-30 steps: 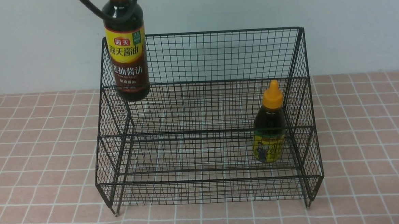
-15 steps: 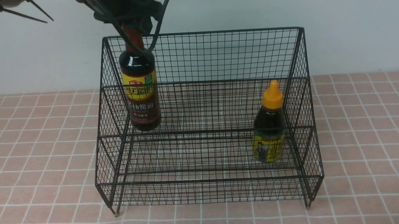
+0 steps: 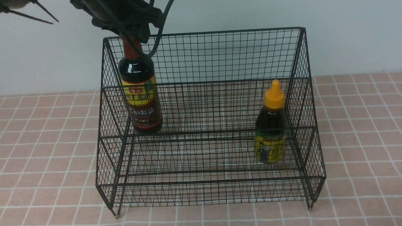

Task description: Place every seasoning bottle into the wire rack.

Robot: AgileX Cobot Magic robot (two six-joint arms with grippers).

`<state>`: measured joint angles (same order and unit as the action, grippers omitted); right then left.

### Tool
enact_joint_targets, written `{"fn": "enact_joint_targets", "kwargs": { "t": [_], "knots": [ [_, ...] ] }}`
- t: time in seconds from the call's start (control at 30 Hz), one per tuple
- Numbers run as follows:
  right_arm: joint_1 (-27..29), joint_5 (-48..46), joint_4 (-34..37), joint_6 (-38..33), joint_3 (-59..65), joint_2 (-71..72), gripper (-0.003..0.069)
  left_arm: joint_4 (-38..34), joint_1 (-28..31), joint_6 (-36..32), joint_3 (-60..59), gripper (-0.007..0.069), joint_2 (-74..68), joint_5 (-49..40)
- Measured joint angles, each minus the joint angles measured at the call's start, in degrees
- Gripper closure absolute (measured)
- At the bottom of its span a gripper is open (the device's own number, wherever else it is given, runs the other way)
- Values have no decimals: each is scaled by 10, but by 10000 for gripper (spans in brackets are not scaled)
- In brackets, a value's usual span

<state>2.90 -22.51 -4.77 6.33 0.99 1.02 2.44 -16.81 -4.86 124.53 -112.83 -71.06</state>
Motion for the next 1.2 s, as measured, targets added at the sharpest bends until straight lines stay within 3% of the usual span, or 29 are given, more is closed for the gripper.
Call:
{"fn": "enact_joint_targets", "kwargs": {
  "t": [0.2,0.37,0.5,0.6,0.73,0.97,1.0,1.07,1.13,1.2],
  "knots": [
    [0,0,0,0,0,0,671,11,0,14,14,207,55,-7],
    [0,0,0,0,0,0,671,12,0,14,15,217,110,-10],
    [0,0,0,0,0,0,671,24,0,14,15,388,178,-14],
    [0,0,0,0,0,0,671,37,0,14,10,563,255,-20],
    [0,0,0,0,0,0,671,42,0,25,-22,622,357,-20],
    [0,0,0,0,0,0,671,42,0,61,-272,631,606,9],
    [0,0,0,0,0,0,671,42,0,75,-372,631,674,51],
    [0,0,0,0,0,0,671,42,0,85,-441,631,720,88],
    [0,0,0,0,0,0,671,41,0,109,-588,631,817,174],
    [0,0,0,0,0,0,671,41,0,118,-642,631,852,216]
  ]
}}
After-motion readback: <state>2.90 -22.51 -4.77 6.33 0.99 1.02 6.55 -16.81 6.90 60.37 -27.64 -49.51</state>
